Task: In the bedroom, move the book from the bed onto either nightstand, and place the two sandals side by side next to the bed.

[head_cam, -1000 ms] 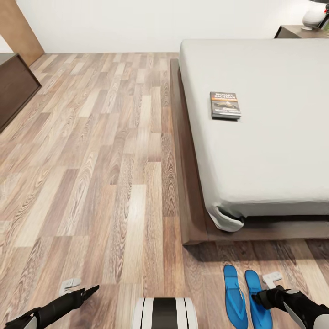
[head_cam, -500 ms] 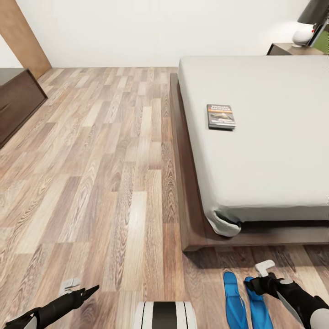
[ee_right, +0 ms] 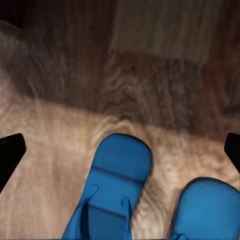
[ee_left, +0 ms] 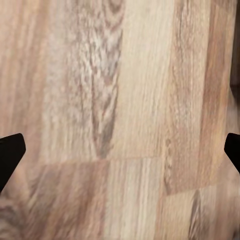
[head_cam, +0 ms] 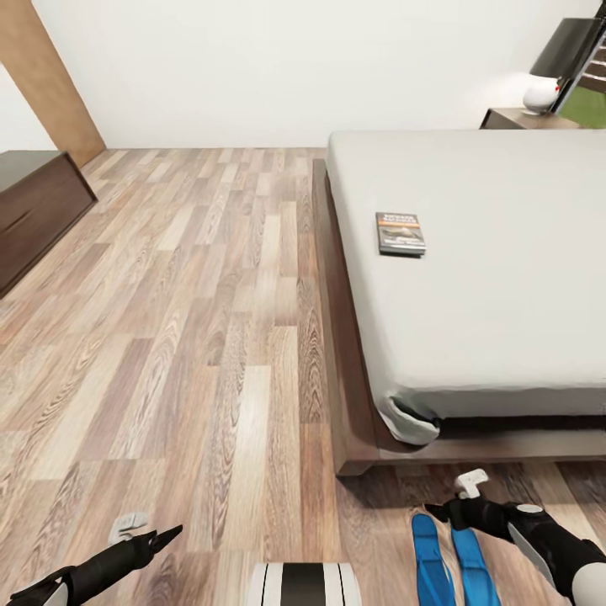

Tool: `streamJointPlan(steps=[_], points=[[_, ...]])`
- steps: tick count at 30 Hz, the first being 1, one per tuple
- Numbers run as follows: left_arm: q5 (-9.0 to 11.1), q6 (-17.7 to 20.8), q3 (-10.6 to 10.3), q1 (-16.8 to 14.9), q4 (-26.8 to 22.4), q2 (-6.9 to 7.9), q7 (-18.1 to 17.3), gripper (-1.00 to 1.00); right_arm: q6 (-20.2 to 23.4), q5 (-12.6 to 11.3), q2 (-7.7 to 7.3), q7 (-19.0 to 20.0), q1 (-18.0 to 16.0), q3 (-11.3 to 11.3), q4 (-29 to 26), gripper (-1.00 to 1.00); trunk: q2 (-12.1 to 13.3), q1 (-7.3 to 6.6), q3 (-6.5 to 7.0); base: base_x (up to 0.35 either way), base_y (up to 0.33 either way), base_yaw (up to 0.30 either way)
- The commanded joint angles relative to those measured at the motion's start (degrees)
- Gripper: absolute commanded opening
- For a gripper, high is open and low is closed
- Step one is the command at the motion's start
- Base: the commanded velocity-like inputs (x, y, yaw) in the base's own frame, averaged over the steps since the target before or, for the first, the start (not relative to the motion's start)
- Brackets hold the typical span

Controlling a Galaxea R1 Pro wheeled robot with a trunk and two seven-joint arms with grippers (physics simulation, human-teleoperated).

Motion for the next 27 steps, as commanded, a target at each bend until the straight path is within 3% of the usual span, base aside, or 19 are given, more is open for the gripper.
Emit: streamJointPlan(steps=[1, 4, 7, 8, 10, 11, 12, 14, 17, 20, 27], points=[[0.3, 0.3, 0.0, 0.0, 0.0, 0.02, -0.2, 1.0, 0.5, -2.0, -0.1, 1.5, 0.0, 0.2, 0.1, 1.0, 0.0, -0.03, 0.19, 0.0, 0.0, 0.0], [0.3, 0.3, 0.0, 0.0, 0.0, 0.02, -0.2, 1.0, 0.5, -3.8, -1.21, 7.6, 0.0, 0.2, 1.1, 1.0, 0.0, -0.11, 0.86, 0.0, 0.0, 0.0], [0.3, 0.3, 0.0, 0.0, 0.0, 0.02, -0.3, 1.0, 0.4, -6.2, -5.52, 15.3, 0.1, 0.2, 4.9, 1.0, 0.1, -0.19, 1.52, 0.0, 0.0, 0.0], [0.3, 0.3, 0.0, 0.0, 0.0, 0.02, -0.3, 1.0, 0.4, -7.1, -6.33, 16.5, 0.1, 0.2, 5.8, 1.0, 0.1, -0.21, 1.74, 0.0, 0.0, 0.0], [0.3, 0.3, 0.0, 0.0, 0.0, 0.02, -0.3, 1.0, 0.4, -12.4, -8.6, 20.2, 0.1, 0.2, 10.0, 1.0, 0.1, -0.27, 2.18, 0.0, 0.0, 0.0], [0.3, 0.3, 0.0, 0.0, 0.0, 0.02, -0.3, 1.0, 0.3, -13.9, -8.92, 20.8, 0.1, 0.2, 11.2, 1.0, 0.1, -0.29, 2.41, 0.0, 0.0, 0.0], [0.3, 0.3, 0.0, 0.0, 0.0, 0.02, -0.4, 1.0, 0.3, -17.5, -9.54, 22.0, 0.1, 0.3, 14.6, 1.0, 0.1, -0.32, 2.63, 0.0, 0.0, 0.0], [0.3, 0.3, 0.0, 0.0, 0.0, 0.02, -0.4, 1.0, 0.2, -20.2, -9.94, 22.8, 0.1, 0.3, 17.8, 1.0, 0.2, -0.37, 3.07, 0.0, 0.0, 0.0], [0.3, 0.3, 0.0, 0.0, 0.0, 0.02, -0.5, 1.0, 0.0, -21.7, -10.17, 24.3, 0.1, 0.3, 19.5, 1.0, 0.2, -0.45, 3.74, 0.0, 0.0, 0.0], [0.2, 0.3, -0.2, 0.0, 0.0, 0.02, -0.5, 1.0, -0.1, -22.2, -10.22, 27.2, 0.1, 0.3, 20.2, 1.0, 0.2, -0.45, 3.74, 0.0, 0.0, 0.0], [0.3, 0.2, -0.3, 0.0, 0.1, -0.03, -0.3, 1.0, -0.3, -22.3, -9.83, 27.9, 0.1, 0.4, 23.3, 1.0, 0.2, -0.45, 3.74, 0.0, 0.0, 0.0]])
